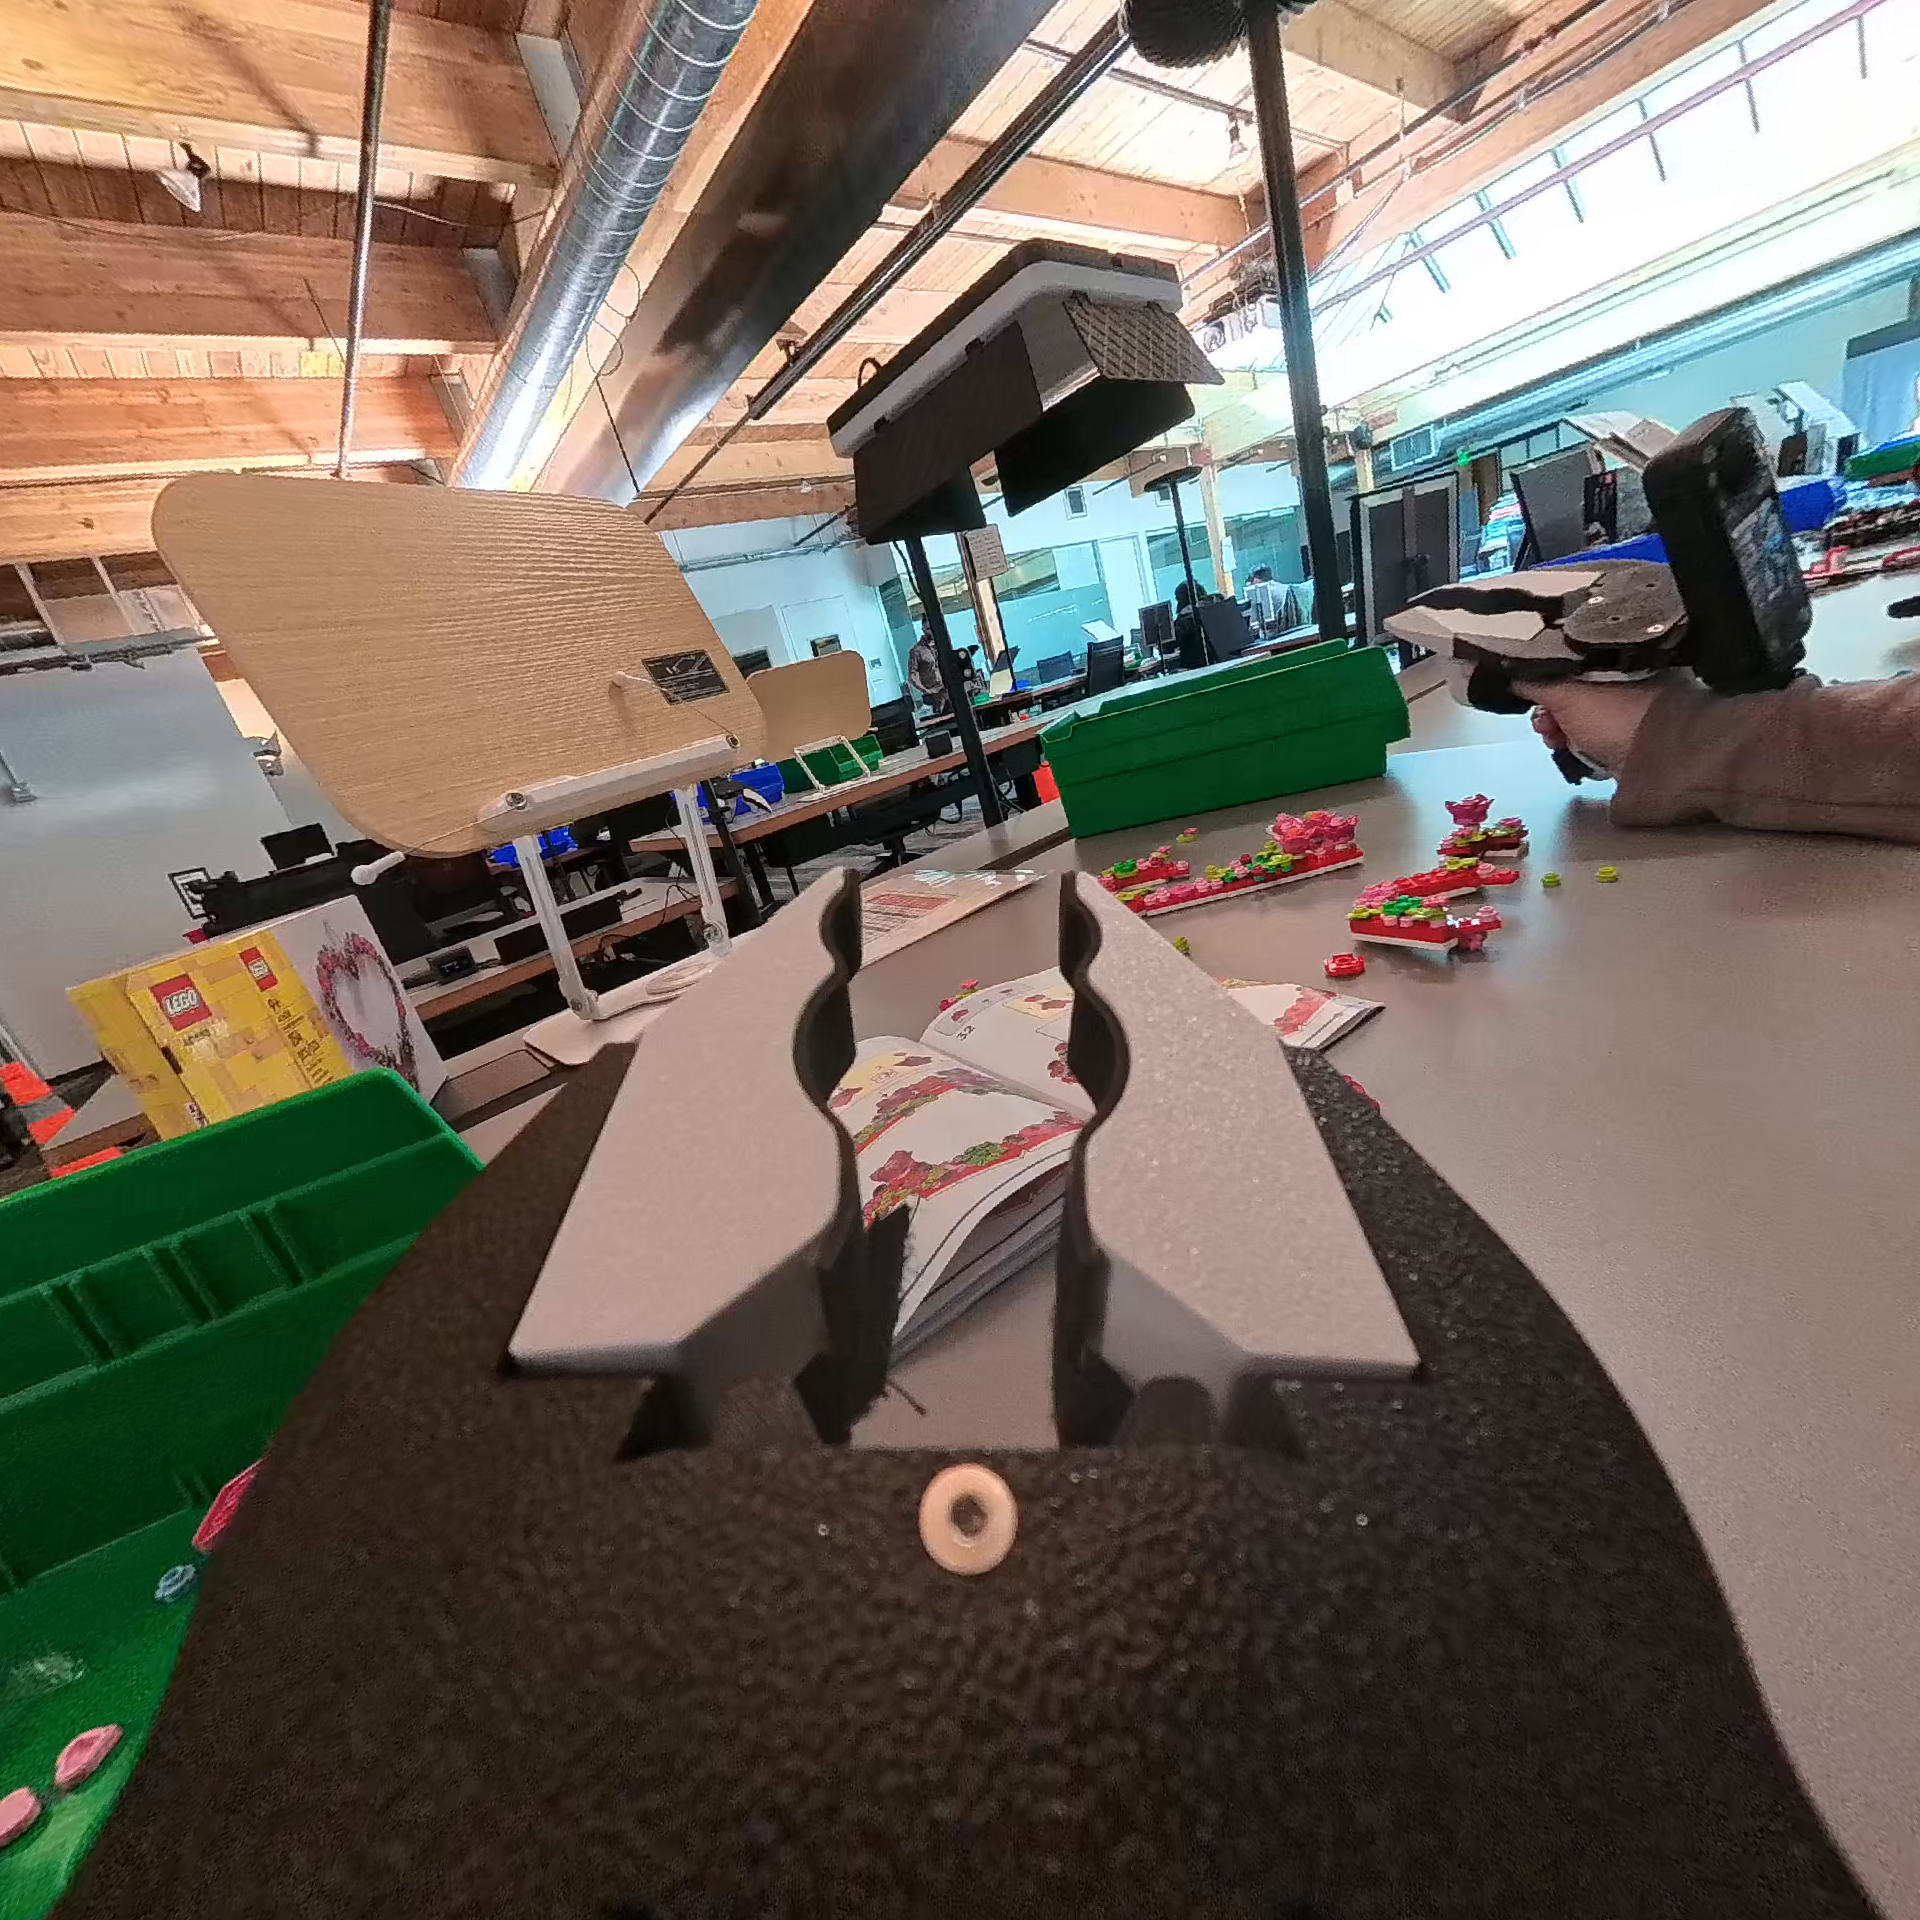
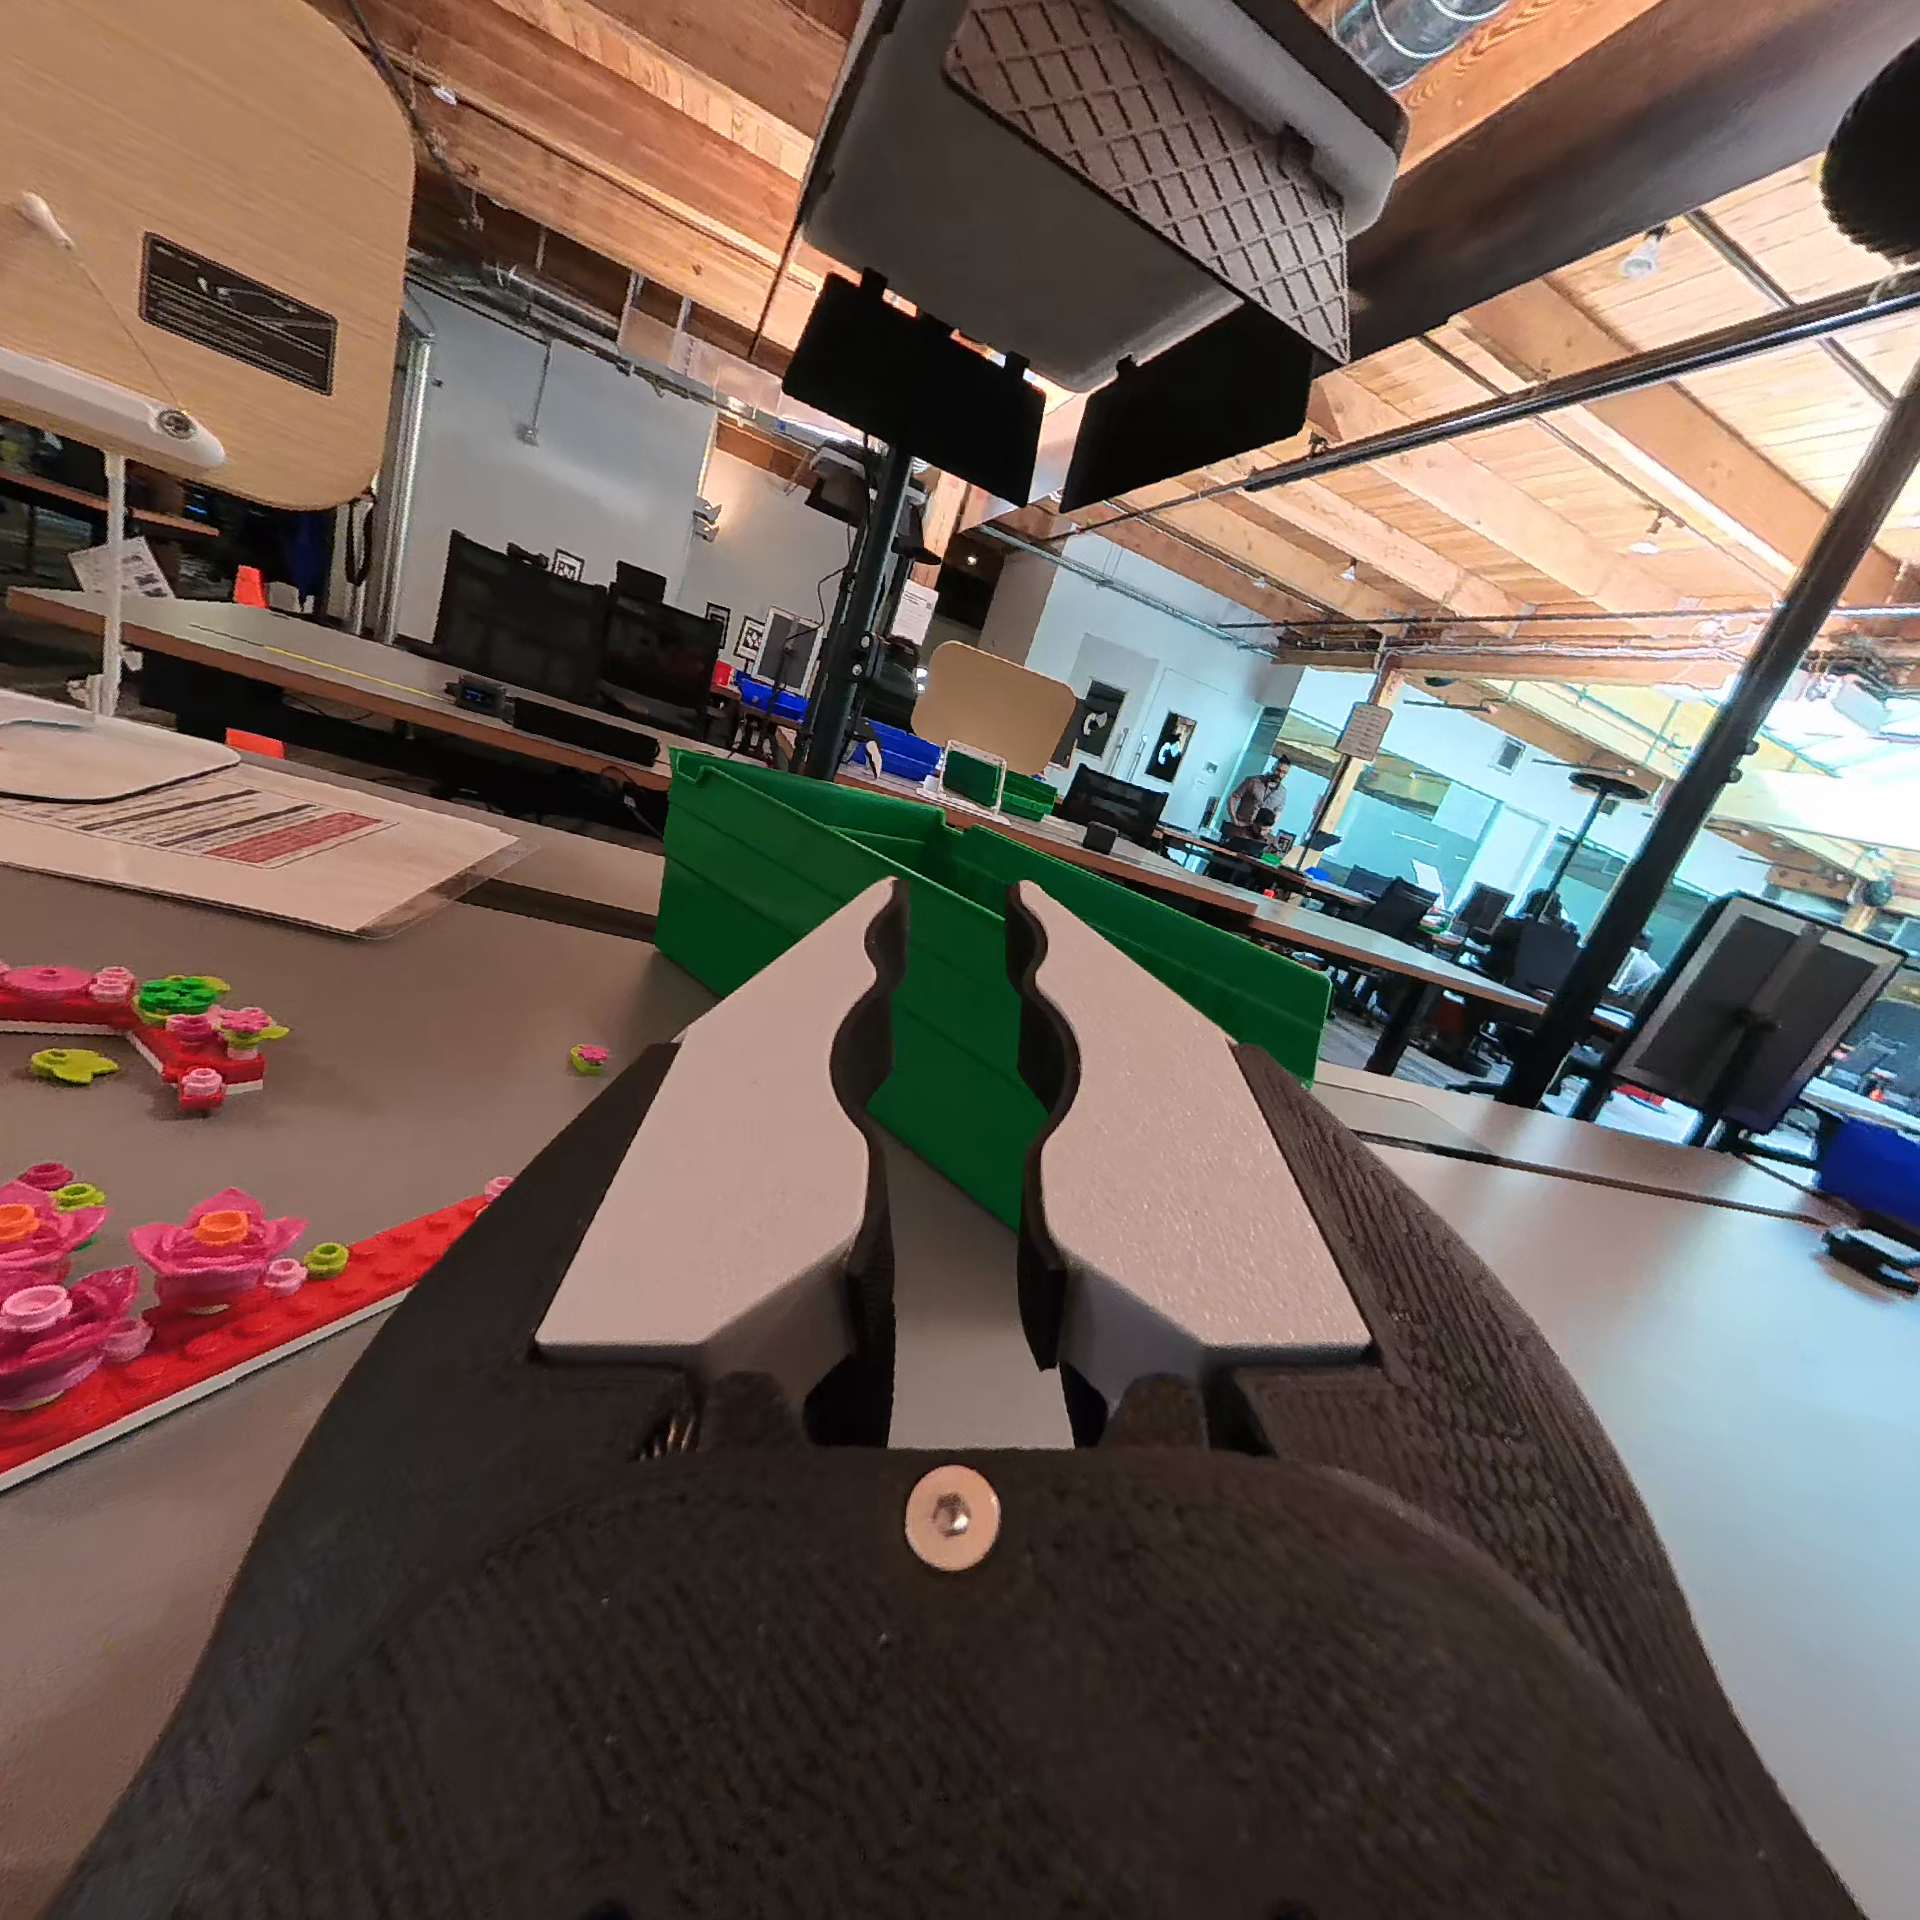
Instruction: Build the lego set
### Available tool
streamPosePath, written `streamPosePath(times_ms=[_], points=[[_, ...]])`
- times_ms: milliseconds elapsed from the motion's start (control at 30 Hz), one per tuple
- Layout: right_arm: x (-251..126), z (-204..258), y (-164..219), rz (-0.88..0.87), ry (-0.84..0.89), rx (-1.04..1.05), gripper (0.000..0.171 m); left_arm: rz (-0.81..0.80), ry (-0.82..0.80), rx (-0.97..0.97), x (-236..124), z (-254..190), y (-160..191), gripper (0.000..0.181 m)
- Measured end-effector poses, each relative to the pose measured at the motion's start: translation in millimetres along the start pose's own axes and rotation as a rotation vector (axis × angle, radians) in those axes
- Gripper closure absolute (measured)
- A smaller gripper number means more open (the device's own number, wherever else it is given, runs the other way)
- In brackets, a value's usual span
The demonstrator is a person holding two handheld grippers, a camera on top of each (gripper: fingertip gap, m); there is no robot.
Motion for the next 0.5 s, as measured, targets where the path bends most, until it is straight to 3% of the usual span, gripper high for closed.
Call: streamPosePath(times_ms=[500], points=[[-1.7, -0.8, 1.7, 0.014, 0.007, 0.010, 0.155, -0.011, 0.033, 0.028, -0.6, -6.4, -1.6, 0.147]])
Point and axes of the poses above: each gripper's, where its closed fingertips meet, x out along the fingers, y out of its underside, z = x × y across the jaws, the point moved 3 cm from there along -x, back along the fingers, and after that the axes turned 9 degrees about -z, right-handed, at the moved point
